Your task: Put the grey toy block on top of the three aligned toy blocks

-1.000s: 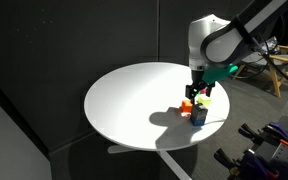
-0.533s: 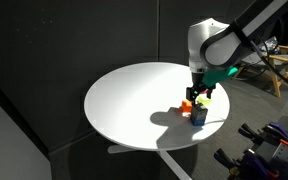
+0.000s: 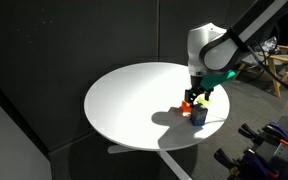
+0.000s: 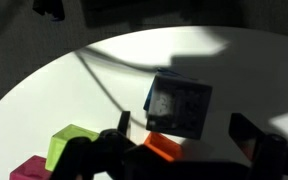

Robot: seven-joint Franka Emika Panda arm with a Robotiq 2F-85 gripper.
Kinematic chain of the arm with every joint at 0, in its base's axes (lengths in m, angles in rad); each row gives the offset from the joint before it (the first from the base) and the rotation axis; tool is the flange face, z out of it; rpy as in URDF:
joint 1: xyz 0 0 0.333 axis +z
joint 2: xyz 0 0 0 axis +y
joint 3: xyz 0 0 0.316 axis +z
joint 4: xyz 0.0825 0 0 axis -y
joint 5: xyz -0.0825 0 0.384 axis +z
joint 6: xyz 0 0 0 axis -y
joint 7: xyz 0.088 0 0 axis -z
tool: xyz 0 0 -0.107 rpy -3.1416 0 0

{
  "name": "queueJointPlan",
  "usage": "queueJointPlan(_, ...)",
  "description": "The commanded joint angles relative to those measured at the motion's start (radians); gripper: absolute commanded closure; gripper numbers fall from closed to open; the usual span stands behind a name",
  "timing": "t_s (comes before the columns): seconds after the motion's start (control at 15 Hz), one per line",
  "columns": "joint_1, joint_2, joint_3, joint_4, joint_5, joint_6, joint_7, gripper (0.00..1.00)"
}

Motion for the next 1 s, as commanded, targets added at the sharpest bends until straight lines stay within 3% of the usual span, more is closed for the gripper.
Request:
queueJointPlan(0.0, 0.006, 0.013, -0.009, -0.008, 0.005, 0.047, -0.017, 0.00)
queueJointPlan(0.93, 0.010, 0.065, -0.025, 0.000, 0.007, 0.091, -0.024, 0.00)
